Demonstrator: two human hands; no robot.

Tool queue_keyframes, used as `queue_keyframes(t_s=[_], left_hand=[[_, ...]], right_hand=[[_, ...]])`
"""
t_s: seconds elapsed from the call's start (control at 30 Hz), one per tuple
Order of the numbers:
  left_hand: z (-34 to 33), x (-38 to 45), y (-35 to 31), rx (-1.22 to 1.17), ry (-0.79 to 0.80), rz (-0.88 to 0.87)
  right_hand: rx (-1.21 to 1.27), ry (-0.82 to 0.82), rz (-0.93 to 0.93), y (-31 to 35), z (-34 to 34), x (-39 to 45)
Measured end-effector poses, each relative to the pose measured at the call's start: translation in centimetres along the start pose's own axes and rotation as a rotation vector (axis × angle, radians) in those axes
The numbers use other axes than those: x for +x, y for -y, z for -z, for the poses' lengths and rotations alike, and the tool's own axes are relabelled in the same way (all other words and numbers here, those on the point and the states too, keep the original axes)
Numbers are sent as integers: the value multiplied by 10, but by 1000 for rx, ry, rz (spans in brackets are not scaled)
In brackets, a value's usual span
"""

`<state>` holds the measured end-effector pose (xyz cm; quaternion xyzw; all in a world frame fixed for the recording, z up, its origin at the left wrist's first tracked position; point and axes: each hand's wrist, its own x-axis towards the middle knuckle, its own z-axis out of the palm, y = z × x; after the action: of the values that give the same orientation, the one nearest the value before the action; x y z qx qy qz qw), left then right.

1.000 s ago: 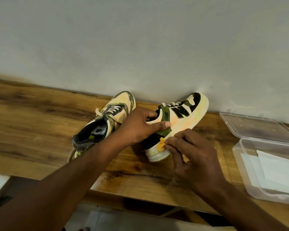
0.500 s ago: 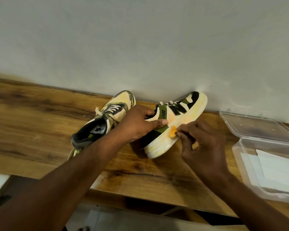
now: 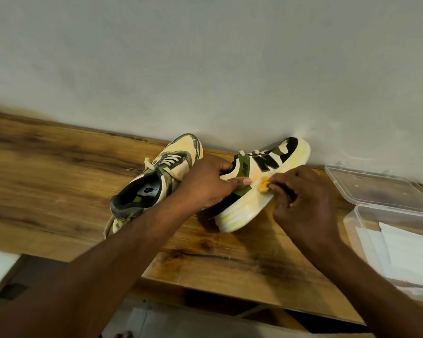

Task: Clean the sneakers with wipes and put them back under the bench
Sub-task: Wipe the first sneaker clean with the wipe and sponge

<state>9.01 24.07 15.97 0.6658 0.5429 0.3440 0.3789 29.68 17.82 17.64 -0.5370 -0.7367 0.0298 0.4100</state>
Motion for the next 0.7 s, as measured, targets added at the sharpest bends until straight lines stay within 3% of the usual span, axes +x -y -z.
queue_keyframes(t_s=[0.2,0.4,0.47,0.6,0.7], left_hand=[[2,2,0,5,1,-15],[2,1,-4,11,-3,-9],[2,1,-3,15,1,-30],[6,3,-4,-2,10,-12],[4,2,-5,-3,29,1]], right_hand=[[-40,270,310,37,-6,-28],[-85,25,51,-2,4,7],[-54,82,90,11,-2,-1],[-5,342,374,13,12,-9],[-64,203,300,-12,21,10]])
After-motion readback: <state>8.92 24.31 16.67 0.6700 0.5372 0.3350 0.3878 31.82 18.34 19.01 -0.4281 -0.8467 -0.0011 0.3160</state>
